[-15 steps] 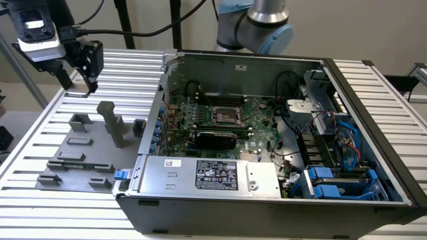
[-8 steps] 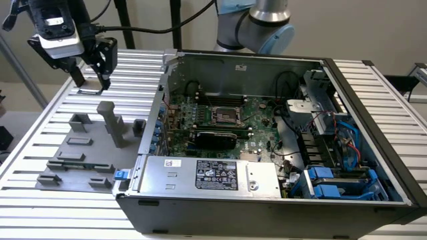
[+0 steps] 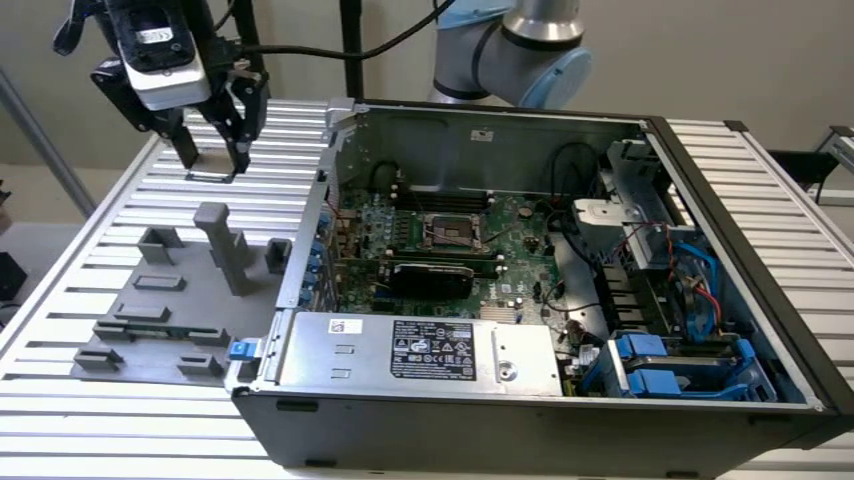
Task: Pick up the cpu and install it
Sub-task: 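Pick up the cpu and move it towards the insertion slot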
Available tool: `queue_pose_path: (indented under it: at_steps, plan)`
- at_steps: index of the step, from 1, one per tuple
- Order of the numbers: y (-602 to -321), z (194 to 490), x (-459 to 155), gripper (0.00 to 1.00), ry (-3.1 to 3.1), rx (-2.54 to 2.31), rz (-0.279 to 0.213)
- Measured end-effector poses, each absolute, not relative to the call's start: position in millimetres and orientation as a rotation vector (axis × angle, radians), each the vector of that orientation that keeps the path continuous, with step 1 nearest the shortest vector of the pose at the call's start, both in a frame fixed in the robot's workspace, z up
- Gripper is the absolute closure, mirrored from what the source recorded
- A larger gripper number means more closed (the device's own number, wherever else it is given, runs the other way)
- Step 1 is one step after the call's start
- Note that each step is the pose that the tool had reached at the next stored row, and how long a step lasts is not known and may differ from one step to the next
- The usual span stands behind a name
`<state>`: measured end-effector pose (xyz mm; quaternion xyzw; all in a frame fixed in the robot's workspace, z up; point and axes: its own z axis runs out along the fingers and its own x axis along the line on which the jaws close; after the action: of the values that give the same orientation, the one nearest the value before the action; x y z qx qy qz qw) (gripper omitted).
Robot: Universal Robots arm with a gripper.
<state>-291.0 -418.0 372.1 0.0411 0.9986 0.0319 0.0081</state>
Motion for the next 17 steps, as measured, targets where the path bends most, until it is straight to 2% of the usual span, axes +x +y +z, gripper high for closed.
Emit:
queue_pose_path:
  at_steps: [17]
  plan:
    - [-414,379,-220,0.45,3.121,0.129,0.137]
